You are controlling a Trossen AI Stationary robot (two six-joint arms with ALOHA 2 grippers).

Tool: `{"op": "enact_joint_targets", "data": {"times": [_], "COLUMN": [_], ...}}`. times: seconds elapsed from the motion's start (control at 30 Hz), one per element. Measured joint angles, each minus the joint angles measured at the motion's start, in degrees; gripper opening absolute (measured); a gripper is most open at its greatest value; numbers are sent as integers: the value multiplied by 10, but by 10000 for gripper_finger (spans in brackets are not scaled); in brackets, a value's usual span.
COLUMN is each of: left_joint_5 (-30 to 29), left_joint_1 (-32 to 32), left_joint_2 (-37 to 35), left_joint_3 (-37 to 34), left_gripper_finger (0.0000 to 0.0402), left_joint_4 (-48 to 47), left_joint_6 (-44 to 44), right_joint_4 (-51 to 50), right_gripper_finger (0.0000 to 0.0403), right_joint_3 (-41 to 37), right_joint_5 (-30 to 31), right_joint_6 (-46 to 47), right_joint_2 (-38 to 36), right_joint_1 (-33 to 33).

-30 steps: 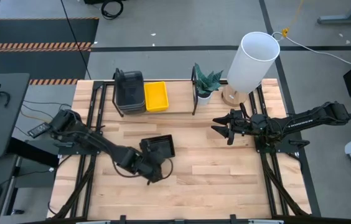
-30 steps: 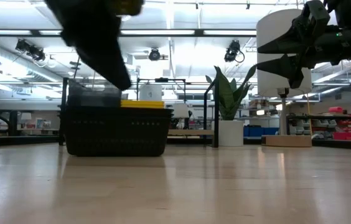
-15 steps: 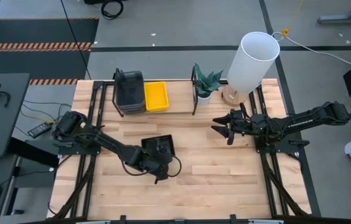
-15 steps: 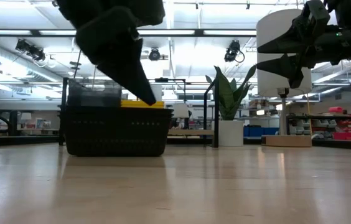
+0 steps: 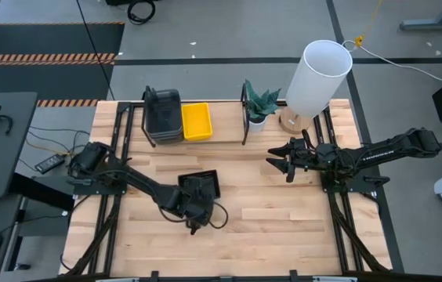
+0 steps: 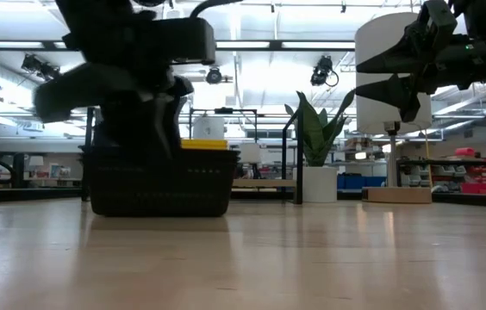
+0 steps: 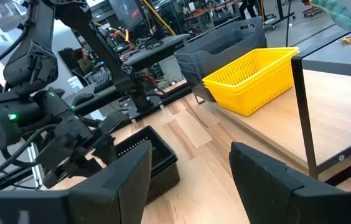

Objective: Stack baskets on shelf by color
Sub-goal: Put the stacked black bin on the shelf

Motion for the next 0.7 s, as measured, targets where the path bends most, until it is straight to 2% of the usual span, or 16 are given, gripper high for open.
{"op": "enact_joint_targets", "data": {"times": [0.27, 0.37, 0.47, 0.57, 0.7], "left_joint_5": [74, 85, 70, 51, 59], "left_joint_1": [-7, -15, -20, -22, -20], "left_joint_2": [-5, -5, -5, -5, -5], "left_joint_3": [0, 0, 0, 0, 0], "left_gripper_finger": [23, 21, 31, 64, 93], "left_joint_4": [0, 0, 3, 3, 11], "left_joint_6": [253, 357, 439, 432, 374], "right_joint_4": [0, 0, 0, 0, 0], "right_gripper_finger": [221, 221, 221, 221, 221], "right_joint_3": [0, 0, 0, 0, 0], "right_joint_5": [0, 0, 0, 0, 0], "right_joint_6": [0, 0, 0, 0, 0], "right_joint_2": [0, 0, 0, 0, 0], "right_joint_1": [0, 0, 0, 0, 0]}}
